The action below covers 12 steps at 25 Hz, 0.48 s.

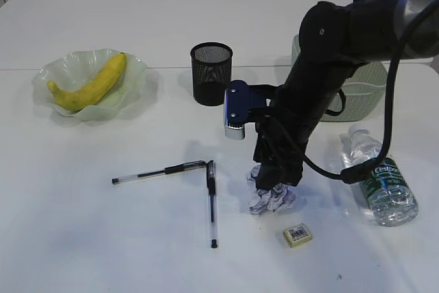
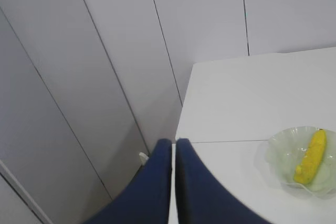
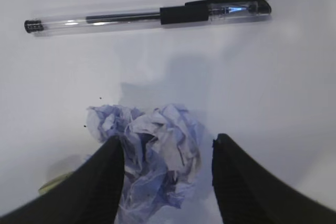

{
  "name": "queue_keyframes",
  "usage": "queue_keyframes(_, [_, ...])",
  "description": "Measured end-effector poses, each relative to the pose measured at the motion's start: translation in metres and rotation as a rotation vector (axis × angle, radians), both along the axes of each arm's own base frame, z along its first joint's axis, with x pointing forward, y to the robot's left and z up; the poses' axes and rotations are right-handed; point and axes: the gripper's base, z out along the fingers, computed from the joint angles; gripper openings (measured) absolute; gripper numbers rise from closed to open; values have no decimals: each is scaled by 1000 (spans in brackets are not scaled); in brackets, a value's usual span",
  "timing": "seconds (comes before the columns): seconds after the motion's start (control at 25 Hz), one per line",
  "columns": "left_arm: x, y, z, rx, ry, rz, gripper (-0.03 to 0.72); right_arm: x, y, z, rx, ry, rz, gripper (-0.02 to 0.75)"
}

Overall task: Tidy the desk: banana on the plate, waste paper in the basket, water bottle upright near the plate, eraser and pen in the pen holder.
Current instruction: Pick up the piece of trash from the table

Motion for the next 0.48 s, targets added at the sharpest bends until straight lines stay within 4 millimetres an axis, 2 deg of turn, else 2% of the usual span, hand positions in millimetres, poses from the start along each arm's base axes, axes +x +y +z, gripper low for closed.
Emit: queue_keyframes(0.48, [0,0,0,0,0,0,-16,2,1,-14,-6,33,4,411])
